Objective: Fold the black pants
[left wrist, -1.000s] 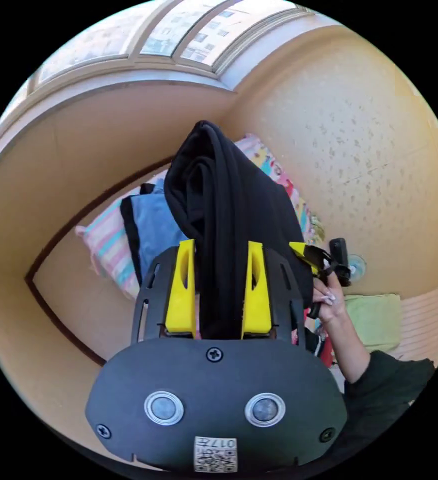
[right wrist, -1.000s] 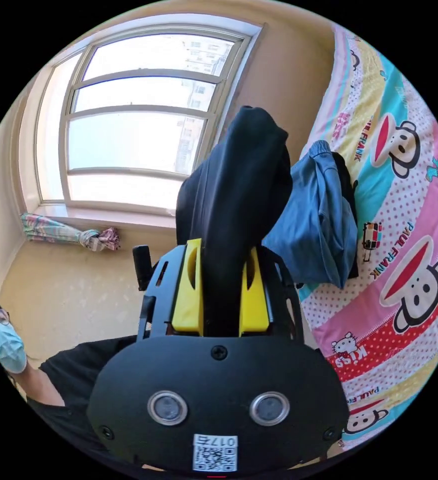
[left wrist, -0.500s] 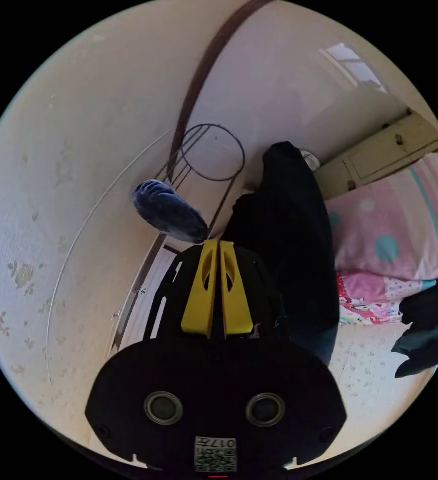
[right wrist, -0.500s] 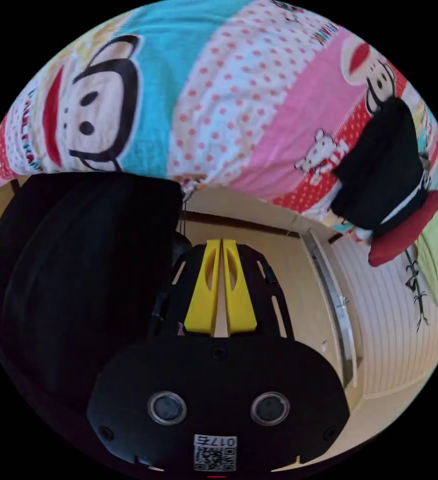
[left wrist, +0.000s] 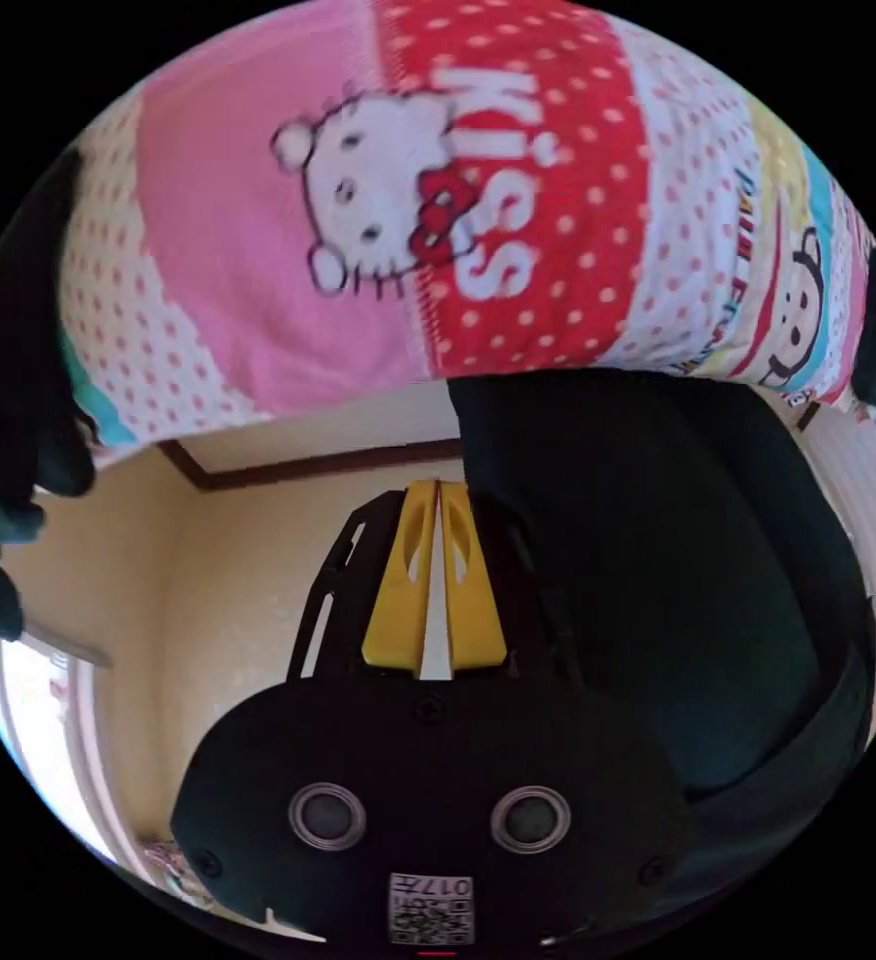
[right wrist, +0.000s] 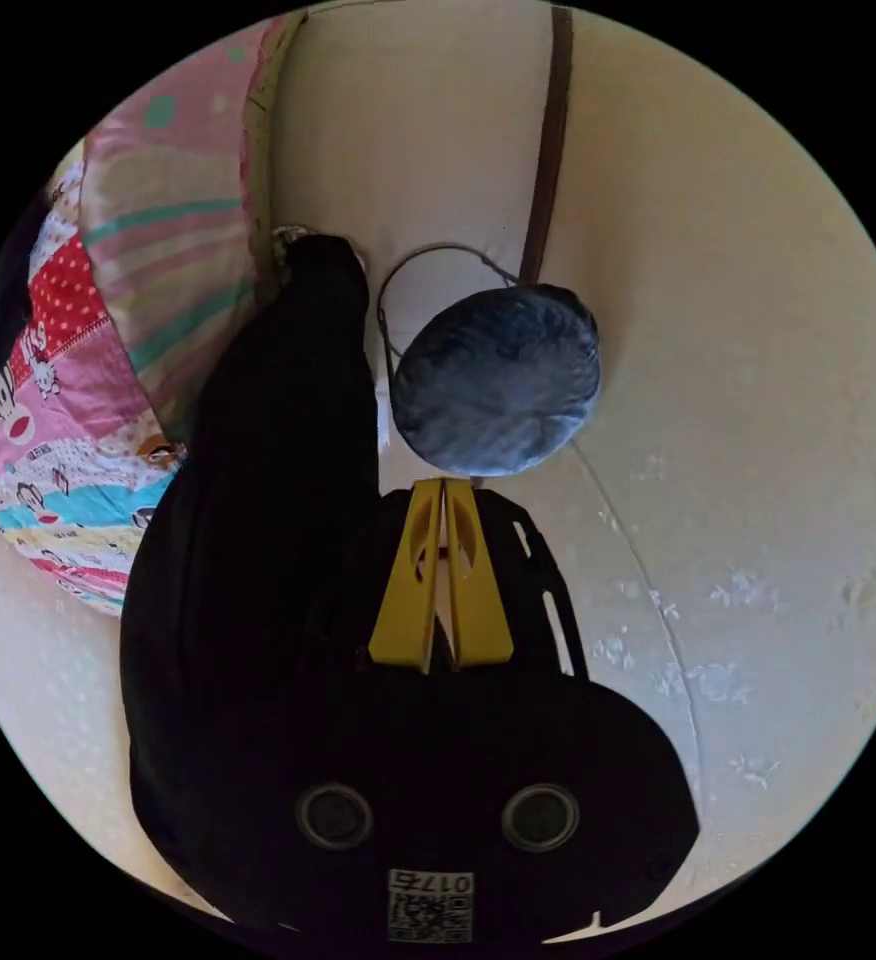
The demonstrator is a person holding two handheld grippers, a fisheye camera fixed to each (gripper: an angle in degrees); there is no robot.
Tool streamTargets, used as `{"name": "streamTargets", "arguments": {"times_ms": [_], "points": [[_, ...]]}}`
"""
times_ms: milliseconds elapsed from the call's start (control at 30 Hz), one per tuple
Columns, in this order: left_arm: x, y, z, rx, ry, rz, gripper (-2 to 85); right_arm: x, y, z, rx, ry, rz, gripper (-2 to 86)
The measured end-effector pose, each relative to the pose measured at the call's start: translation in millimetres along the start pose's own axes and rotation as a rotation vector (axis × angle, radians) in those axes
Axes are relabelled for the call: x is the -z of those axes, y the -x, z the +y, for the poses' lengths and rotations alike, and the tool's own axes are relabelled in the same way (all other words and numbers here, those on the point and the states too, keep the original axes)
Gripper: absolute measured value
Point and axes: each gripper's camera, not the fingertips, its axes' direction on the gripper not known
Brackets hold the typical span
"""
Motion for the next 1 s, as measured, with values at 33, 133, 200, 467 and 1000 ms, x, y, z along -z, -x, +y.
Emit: {"name": "streamTargets", "arguments": {"times_ms": [33, 133, 200, 467, 1000], "points": [[8, -10, -4, -0.014, -0.012, -0.028, -1.0, 5, 9, -4, 0.081, 0.001, -0.01, 0.4], [31, -50, -24, 0.028, -0.032, -0.026, -1.0, 39, 37, -11, 0.254, -0.105, 0.035, 0.4], [32, -83, -40, 0.123, -0.017, 0.114, -1.0, 57, 51, -16, 0.345, -0.143, 0.013, 0.6], [16, -259, -65, 0.045, -0.098, 0.653, -1.0, 205, 37, -37, 0.518, -0.473, -0.446, 3.3], [12, -417, -90, -0.2, -0.21, -0.26, -0.9, 371, -43, -169, 0.588, -0.569, -1.243, 9.8]]}}
